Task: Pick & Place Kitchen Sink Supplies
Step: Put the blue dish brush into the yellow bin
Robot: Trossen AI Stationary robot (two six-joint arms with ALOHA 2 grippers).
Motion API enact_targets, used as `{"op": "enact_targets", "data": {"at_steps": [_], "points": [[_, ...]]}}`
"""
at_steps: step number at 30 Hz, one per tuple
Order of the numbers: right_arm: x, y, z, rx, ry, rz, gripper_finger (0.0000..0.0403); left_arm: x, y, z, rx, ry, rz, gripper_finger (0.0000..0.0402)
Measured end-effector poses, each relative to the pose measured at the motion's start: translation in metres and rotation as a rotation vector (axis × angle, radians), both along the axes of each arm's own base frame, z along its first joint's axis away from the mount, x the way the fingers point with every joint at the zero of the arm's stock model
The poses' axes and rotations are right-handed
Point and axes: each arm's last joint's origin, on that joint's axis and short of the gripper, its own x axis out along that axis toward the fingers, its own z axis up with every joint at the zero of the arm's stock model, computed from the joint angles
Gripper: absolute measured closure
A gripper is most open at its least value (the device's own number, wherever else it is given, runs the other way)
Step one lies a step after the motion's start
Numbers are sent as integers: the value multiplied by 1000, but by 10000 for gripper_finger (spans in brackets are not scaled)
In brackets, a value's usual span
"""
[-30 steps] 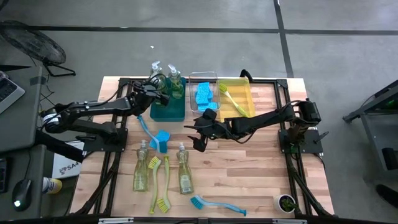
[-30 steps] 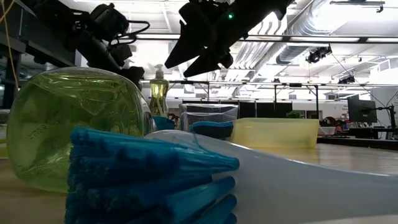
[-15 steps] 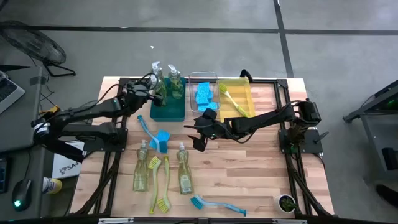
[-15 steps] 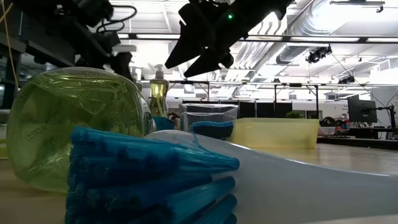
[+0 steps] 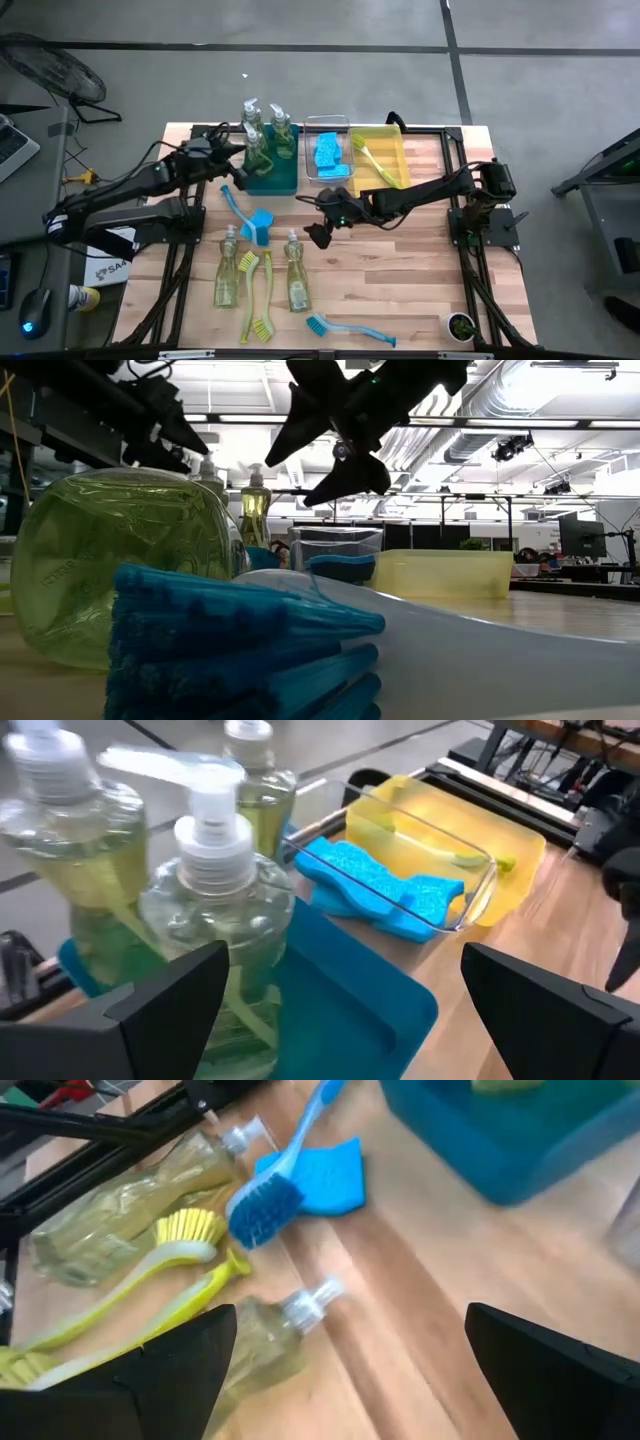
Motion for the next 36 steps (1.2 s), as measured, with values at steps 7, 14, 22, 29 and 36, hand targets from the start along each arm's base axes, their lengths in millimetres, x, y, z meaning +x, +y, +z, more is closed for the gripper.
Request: {"op": "enact_targets", "data": {"at_steps": [7,14,22,29,36], "points": [[-1,0,-1,35,6,-19,16,-17,-6,3,38,9,69,7],[-1,4,-1,175,8,-49,16,-28,-14,5,28,-14,-3,7],[-6,29,-4,317,44,-74,16,-31,-18,7,19,-39,-93,7],[-11,57,-3,385,43,-107,16,-30,-19,7,25,-34,-116,7],[-14,83,8,347,33,-17,16,-29,-21,8,12,-61,-207,7]]}}
